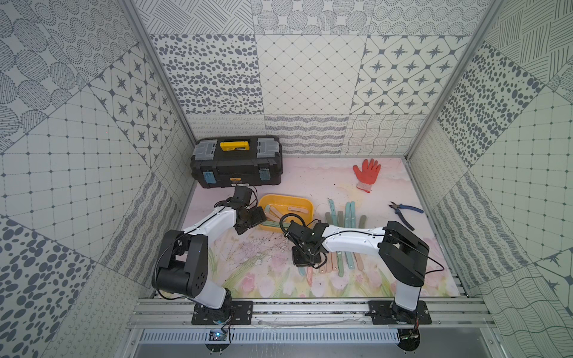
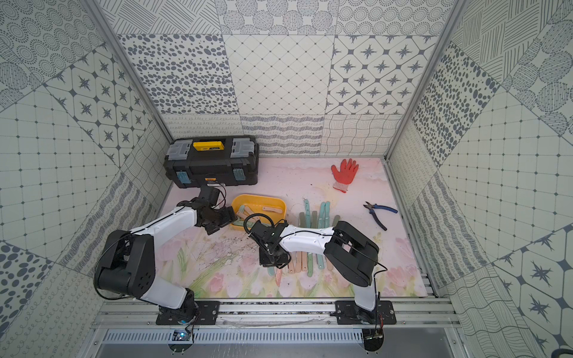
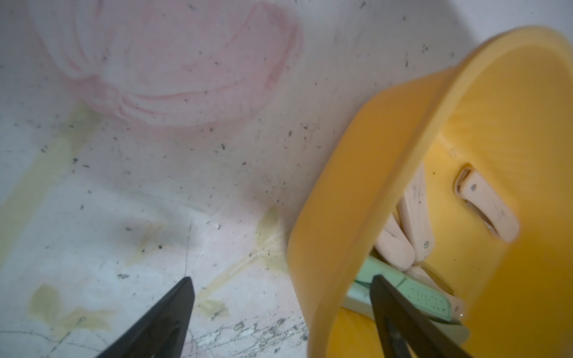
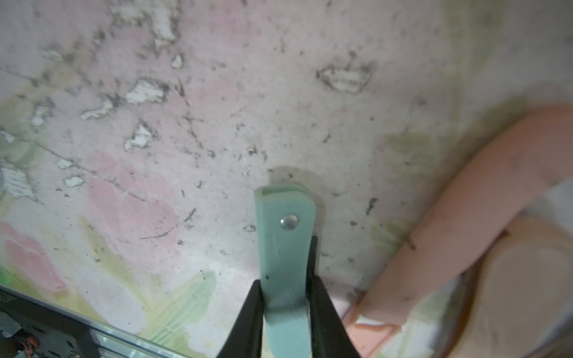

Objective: Take the fruit knife out of the storage box
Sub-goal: Place the fruit knife at the center of the board.

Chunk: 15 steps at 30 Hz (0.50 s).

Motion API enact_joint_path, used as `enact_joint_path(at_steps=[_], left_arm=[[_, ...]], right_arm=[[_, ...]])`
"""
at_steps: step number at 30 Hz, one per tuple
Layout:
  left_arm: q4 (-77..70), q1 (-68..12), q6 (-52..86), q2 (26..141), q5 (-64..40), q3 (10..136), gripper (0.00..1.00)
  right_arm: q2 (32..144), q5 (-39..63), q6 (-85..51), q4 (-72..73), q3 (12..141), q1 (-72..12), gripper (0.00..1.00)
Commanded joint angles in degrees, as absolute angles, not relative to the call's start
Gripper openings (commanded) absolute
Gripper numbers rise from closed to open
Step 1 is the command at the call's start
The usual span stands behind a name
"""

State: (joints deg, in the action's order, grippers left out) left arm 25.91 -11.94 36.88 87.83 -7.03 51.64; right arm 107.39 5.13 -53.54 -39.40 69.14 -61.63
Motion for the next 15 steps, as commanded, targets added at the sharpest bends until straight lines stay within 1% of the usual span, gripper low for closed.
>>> enact_joint_path(at_steps=[1, 7, 10, 13, 15], left_arm=[[24.61, -11.91, 36.3, 88.1, -6.63, 51.76, 0.89], [24.61, -11.95, 36.23, 88.41, -6.78, 51.94, 0.89], [24.62, -11.95, 36.28, 88.0, -6.56, 51.78, 0.89], [24.7, -11.9, 36.27, 88.07, -6.68, 51.86, 0.89], [24.87, -11.95, 36.28, 88.0, -6.57, 52.01, 0.89]], right_arm=[[106.87, 1.86, -55.55, -42.76, 66.99, -61.35, 0.17], [106.67, 0.23, -55.28, -44.38, 67.41, -61.35, 0.17], [106.06, 0.27, -54.99, -43.25, 66.86, -61.27, 0.19], [106.77, 1.34, -54.23, -42.14, 67.56, -61.35, 0.25], [107.4, 2.1, -53.84, -41.49, 68.36, -61.48, 0.35]])
